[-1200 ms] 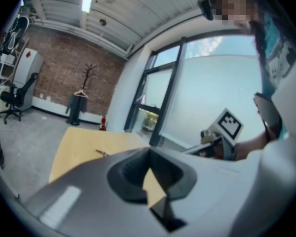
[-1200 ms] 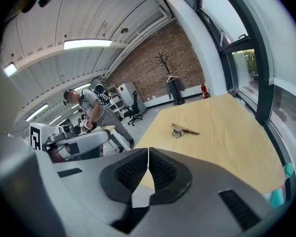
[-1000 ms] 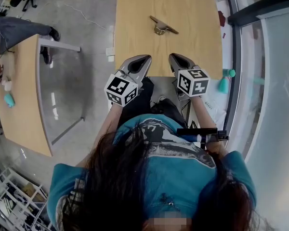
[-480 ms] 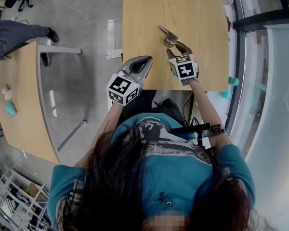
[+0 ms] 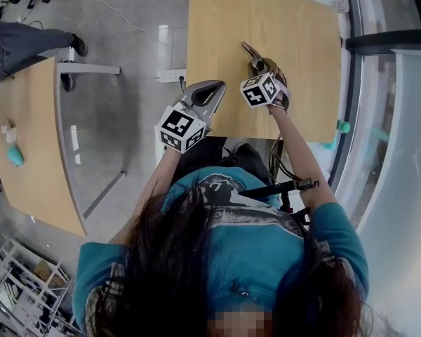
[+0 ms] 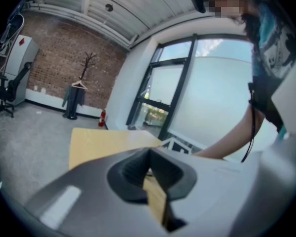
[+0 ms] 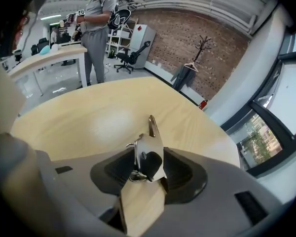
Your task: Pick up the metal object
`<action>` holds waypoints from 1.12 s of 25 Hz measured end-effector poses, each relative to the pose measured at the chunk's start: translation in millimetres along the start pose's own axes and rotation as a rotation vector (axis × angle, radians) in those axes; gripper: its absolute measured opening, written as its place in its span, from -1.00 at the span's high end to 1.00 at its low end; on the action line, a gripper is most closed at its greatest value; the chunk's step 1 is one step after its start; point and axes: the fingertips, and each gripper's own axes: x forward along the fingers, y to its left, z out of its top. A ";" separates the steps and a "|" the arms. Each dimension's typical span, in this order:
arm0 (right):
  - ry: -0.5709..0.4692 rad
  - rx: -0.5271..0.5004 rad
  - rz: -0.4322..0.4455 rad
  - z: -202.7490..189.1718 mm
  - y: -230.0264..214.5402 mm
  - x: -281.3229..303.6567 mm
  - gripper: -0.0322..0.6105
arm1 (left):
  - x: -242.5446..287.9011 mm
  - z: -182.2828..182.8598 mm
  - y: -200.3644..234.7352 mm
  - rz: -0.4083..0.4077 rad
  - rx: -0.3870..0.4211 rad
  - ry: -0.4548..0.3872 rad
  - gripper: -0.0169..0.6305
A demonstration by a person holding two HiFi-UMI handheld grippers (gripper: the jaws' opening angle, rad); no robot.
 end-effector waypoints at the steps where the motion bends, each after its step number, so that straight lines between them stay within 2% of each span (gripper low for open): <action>1: -0.001 0.005 -0.009 1.1 -1.7 2.0 0.34 | -0.8 -0.9 1.4 0.002 -0.002 0.000 0.94; 6: 0.018 0.062 0.009 6.8 -4.7 8.0 0.34 | -7.6 -6.6 9.7 0.022 -0.019 -0.001 0.94; 7: 0.024 0.063 0.008 7.0 -6.4 8.3 0.44 | -8.3 -7.2 10.2 0.025 -0.022 -0.002 0.94; 10: 0.043 0.026 0.011 5.7 -9.4 5.9 0.47 | -9.2 -6.5 7.7 0.030 -0.023 -0.008 0.94; 12: 0.049 0.037 0.020 4.9 -8.4 0.7 0.50 | -11.3 -6.8 5.9 0.034 -0.022 -0.010 0.94; 14: 0.034 0.125 0.046 4.0 -6.4 -9.2 0.54 | -13.5 -8.6 3.7 0.041 -0.020 -0.011 0.94; 19: -0.045 0.495 0.153 -5.9 -5.2 -44.5 0.58 | -17.3 -11.2 -11.9 0.054 -0.015 -0.018 0.94; 21: -0.080 0.611 0.199 -9.5 -3.8 -63.3 0.58 | -20.1 -12.2 -21.0 0.056 -0.014 -0.020 0.94; 24: -0.133 0.722 0.270 -18.0 -1.3 -89.7 0.58 | -20.2 -15.3 -37.3 0.058 -0.007 -0.025 0.94; 28: -0.193 0.801 0.336 -44.8 1.6 -134.0 0.59 | -18.2 -21.9 -74.2 0.060 0.004 -0.031 0.94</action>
